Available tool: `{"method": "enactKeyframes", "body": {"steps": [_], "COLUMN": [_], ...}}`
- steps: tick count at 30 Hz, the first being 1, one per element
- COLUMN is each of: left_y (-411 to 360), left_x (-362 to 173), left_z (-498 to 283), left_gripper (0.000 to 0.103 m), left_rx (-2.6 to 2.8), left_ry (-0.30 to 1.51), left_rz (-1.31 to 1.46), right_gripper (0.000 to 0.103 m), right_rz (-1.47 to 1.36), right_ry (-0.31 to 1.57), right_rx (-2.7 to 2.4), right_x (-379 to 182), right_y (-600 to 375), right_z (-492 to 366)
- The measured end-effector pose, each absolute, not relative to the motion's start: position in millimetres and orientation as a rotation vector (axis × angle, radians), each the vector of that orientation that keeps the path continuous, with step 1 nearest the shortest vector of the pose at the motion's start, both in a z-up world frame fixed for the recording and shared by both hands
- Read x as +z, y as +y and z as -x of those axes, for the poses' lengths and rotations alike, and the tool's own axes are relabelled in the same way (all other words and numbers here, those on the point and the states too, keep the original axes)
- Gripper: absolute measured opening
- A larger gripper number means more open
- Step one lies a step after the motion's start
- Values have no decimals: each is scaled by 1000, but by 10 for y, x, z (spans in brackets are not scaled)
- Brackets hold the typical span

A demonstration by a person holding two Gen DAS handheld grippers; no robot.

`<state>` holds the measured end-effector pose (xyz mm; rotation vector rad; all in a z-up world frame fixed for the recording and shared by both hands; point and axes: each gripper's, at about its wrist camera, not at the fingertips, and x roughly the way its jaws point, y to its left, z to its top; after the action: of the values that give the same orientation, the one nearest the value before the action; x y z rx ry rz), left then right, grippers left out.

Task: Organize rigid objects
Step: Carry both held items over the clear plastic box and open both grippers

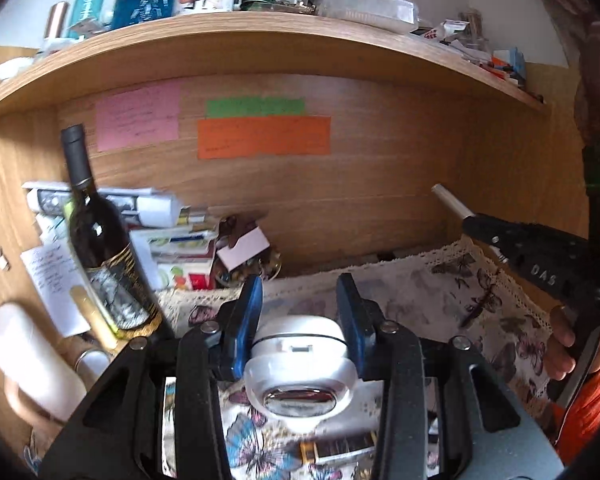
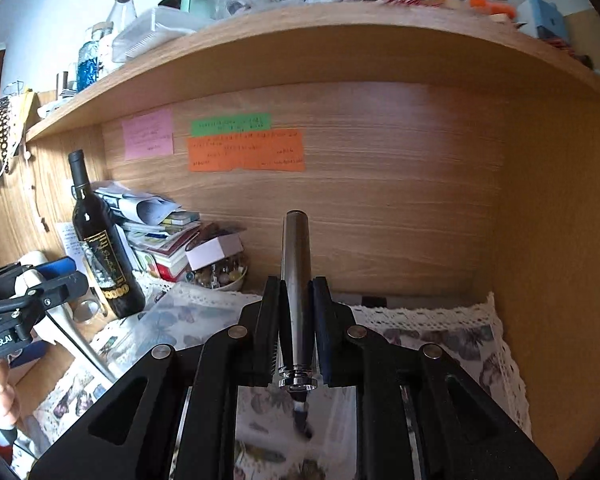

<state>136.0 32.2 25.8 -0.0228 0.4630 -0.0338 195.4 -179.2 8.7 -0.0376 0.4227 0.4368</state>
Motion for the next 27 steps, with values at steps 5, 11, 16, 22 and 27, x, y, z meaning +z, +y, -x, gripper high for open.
{"method": "enactKeyframes", "body": {"steps": [5,11,16,22,27], "left_y": [312,333,361,435,462], "left_x": [375,461,286,-97,-220], "left_z": [-1549,-1697,-1930,-2007,-1984], "left_gripper": [37,2,2,4,8], "left_rx": [-62,-62,-44,-18,-10], "left_ry": [463,455,514,603,605], "left_rz": [24,36,15,16,36], "right_gripper": [14,14,14,14,14], "right_rz": [41,47,70,114,132], "right_ry": [435,470,519,621,675], "right_rx": [453,472,481,491,489], "right_x": [99,7,-156,-458,-611], "right_y": [-1699,-1605,-1521,-1434,-1424], "right_z": [-2115,-2268,-2367,-2475,-2509]}}
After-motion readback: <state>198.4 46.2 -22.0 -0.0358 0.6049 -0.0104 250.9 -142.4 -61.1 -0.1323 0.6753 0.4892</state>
